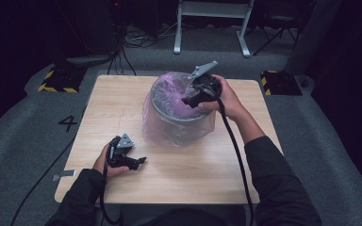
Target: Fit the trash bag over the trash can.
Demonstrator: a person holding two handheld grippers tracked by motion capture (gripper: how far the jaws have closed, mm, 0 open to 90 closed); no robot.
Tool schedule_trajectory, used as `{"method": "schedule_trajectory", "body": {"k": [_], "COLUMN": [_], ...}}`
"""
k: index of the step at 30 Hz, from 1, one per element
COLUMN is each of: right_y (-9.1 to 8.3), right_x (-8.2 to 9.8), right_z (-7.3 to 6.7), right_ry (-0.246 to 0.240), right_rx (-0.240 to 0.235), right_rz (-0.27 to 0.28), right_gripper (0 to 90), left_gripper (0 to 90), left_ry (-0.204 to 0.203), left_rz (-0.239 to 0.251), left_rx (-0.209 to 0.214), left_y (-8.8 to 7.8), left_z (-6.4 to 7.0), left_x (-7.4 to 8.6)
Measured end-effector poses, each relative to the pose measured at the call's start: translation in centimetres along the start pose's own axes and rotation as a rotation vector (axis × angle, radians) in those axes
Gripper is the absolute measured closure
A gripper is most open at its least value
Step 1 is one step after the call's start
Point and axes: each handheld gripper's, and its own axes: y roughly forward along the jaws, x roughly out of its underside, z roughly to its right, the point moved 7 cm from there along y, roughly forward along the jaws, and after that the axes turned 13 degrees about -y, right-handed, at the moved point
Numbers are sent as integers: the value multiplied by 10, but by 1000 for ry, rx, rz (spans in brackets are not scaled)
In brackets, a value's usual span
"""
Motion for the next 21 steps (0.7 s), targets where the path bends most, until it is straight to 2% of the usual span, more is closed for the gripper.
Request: {"method": "schedule_trajectory", "body": {"k": [1, 3, 5, 7, 10, 12, 13, 16, 17, 19, 20, 21], "right_y": [-6, -27, -42, -61, -84, -93, -94, -88, -83, -76, -69, -65], "right_x": [1, 6, 15, 29, 51, 72, 87, 127, 146, 171, 187, 200], "right_z": [0, 1, -2, -6, -16, -27, -37, -56, -64, -74, -81, -85], "right_ry": [19, 41, 46, 45, 50, 39, 38, 58, 64, 85, 116, 126], "right_rx": [-5, 26, 40, 88, 131, 153, 143, 145, 136, 115, 87, 78], "right_rz": [37, 114, 144, 178, 224, 221, 220, 185, 163, 140, 120, 97], "right_gripper": [273, 268, 258, 257, 253, 234, 234, 229, 225, 218, 212, 200], "left_gripper": [171, 170, 170, 170, 170, 170, 170, 170, 169, 164, 162, 161], "left_ry": [1, 1, -1, 1, -1, 2, 3, -1, -3, -6, -10, -9], "left_rz": [0, 0, 1, 1, 4, 6, 7, 7, 5, 1, 1, 1], "left_rx": [-2, -2, 0, -2, -3, -7, -8, -9, -8, -7, -6, -6], "left_y": [0, 0, 0, 0, 0, 0, 0, -1, -1, 0, 0, 0], "left_z": [0, 0, 0, 0, 0, 0, 0, 0, 0, 0, 0, 0], "left_x": [0, 0, 0, 0, 0, 0, 0, 0, 0, 0, 0, 0]}}
